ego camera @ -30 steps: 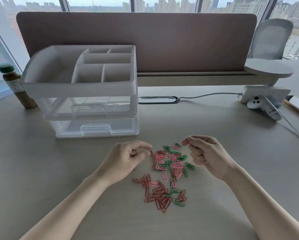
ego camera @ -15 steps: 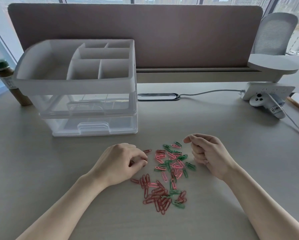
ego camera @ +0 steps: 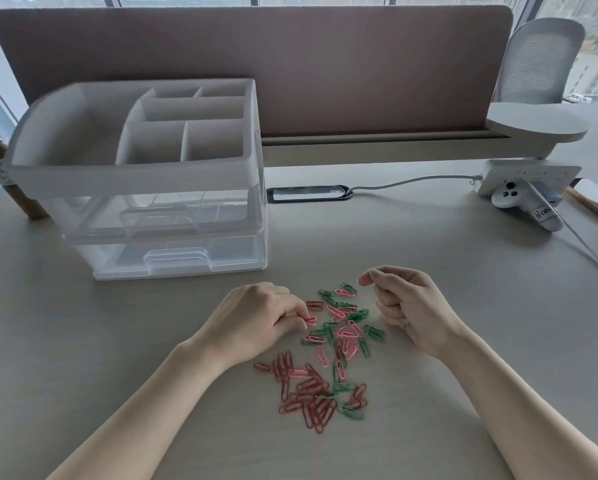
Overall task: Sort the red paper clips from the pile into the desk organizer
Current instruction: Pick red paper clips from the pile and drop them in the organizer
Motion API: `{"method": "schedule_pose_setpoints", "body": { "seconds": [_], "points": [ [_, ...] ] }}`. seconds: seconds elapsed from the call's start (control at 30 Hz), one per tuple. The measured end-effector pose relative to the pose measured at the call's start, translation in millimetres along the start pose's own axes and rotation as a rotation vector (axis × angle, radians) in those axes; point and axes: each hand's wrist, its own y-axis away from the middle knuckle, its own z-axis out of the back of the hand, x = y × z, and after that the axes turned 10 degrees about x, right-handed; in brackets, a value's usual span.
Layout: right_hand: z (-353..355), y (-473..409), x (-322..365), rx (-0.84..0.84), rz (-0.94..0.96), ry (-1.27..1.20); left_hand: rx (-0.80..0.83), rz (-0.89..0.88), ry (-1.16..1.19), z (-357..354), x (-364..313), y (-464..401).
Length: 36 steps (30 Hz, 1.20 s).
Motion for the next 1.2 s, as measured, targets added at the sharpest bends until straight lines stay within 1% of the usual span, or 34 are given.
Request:
{"method": "schedule_pose_setpoints", "body": {
  "seconds": [0.1,0.17,0.2,0.3,0.37,0.5,0.57,0.63,0.7,0.8,0.83,0.93,0.97,1.07,1.13,1.2],
  "points": [
    [0,0,0,0.003,-0.004,0.018,0.066,-0.009,-0.013,2,-2,-2],
    [-3,1,1,0.004,0.004,0.098,0.077,-0.010,-0.024,1,-3,-3],
    [-4,1,3,-0.001,0.017,0.199,0.071,-0.015,-0.031,-1,-3,-3],
    [-11,2,6,-0.026,0.051,0.678,0.033,-0.046,-0.088,-3,-3,-1],
    [-15,-1,6,0.000,0.040,0.887,0.016,-0.064,-0.127,-6,-3,-1],
    [-24,-8,9,0.040,0.028,1.038,-0.009,-0.036,-0.149,-7,-5,2],
    [-28,-10,10,0.057,0.011,1.108,-0.046,0.025,-0.067,-5,-5,6],
    [-31,-12,10,0.067,-0.006,1.180,-0.083,0.111,0.128,0,-9,9],
    [-33,-13,12,0.089,-0.021,1.245,-0.131,0.183,0.425,4,-14,13],
    [-38,-12,15,0.134,-0.059,1.360,-0.169,0.293,0.760,8,-17,17],
    [-39,-12,16,0.145,-0.069,1.405,-0.160,0.313,0.924,8,-18,17],
    [-40,-11,16,0.170,-0.067,1.489,-0.177,0.360,1.540,10,-19,13],
    [-40,-10,15,0.177,-0.059,1.502,-0.176,0.363,1.690,11,-20,12],
    [-37,-8,15,0.183,-0.038,1.519,-0.133,0.352,1.950,13,-23,11],
    [-35,-5,16,0.153,-0.046,1.476,-0.111,0.367,2.028,14,-24,11],
    [-31,-3,18,0.104,-0.054,1.360,-0.094,0.369,2.064,15,-25,11]
  ]
}}
